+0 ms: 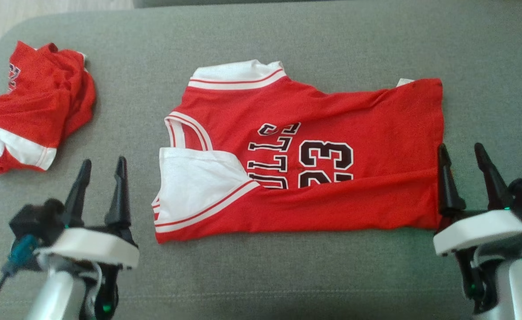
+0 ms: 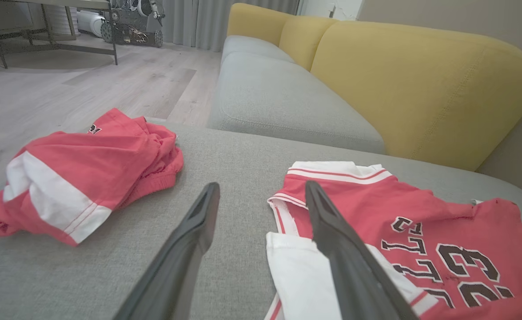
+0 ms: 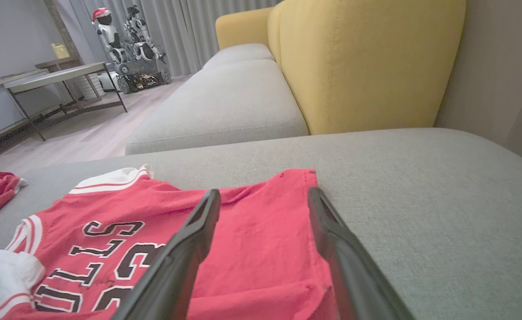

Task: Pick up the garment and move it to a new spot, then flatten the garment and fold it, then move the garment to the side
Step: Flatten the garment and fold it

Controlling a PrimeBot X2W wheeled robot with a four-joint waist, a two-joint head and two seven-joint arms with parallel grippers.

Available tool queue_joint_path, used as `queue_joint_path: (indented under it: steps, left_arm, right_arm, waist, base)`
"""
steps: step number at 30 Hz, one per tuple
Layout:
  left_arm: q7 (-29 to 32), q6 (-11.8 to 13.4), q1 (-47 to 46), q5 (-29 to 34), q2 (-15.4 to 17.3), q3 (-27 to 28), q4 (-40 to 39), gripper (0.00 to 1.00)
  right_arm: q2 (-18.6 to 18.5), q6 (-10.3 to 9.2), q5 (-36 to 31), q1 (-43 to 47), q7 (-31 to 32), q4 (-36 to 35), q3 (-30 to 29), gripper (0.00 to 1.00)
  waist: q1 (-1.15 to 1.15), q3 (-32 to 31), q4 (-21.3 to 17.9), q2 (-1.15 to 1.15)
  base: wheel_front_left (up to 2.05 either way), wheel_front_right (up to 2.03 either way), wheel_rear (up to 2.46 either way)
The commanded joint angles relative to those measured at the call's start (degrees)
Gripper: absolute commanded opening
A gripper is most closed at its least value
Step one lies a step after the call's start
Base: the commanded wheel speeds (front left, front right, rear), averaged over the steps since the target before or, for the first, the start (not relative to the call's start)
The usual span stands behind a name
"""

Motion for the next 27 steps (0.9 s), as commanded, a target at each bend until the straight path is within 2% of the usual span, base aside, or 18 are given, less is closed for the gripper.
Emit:
queue_joint_path:
  steps: [1, 9, 19, 23, 27]
  left_arm:
    - [-0.7, 0.5, -0.6, 1.1, 0.8, 2.6, -2.5, 1.0]
    - [-0.7, 1.6, 4.7, 4.8, 0.0, 1.0, -4.4, 1.0]
    - [-0.4, 1.7, 5.2, 5.0, -0.4, 0.5, -4.1, 1.0]
    - [0.2, 1.1, 4.2, 5.0, -0.3, -0.3, -3.9, 1.0]
    - [3.2, -0.6, 2.8, 4.1, -0.8, -2.4, -2.4, 1.0]
  right_arm:
    - [-0.6, -0.04, -0.8, 0.3, -0.8, -3.1, 1.9, 1.0]
    - [-0.6, -0.04, -1.5, 4.8, -1.9, -8.1, 3.4, 1.0]
    - [-0.6, -0.04, -0.5, 6.2, -0.7, -8.6, 2.8, 1.0]
    - [-0.6, -0.04, -0.4, 6.2, -0.5, -8.5, 2.7, 1.0]
    - [-0.6, -0.04, -0.2, 6.1, -0.2, -8.8, 2.7, 1.0]
  waist:
    - [0.0, -0.9, 0.3, 0.0]
    - [0.0, -3.5, 0.5, 0.0]
    - [0.0, -4.4, 0.3, 0.0]
    - [0.0, -4.3, 0.3, 0.0]
    - [0.0, -3.6, 0.2, 0.0]
  base:
    - [0.0, 0.0, 0.0]
    - [0.0, 0.0, 0.0]
    - [0.0, 0.0, 0.0]
    - [0.0, 0.0, 0.0]
    - [0.0, 0.0, 0.0]
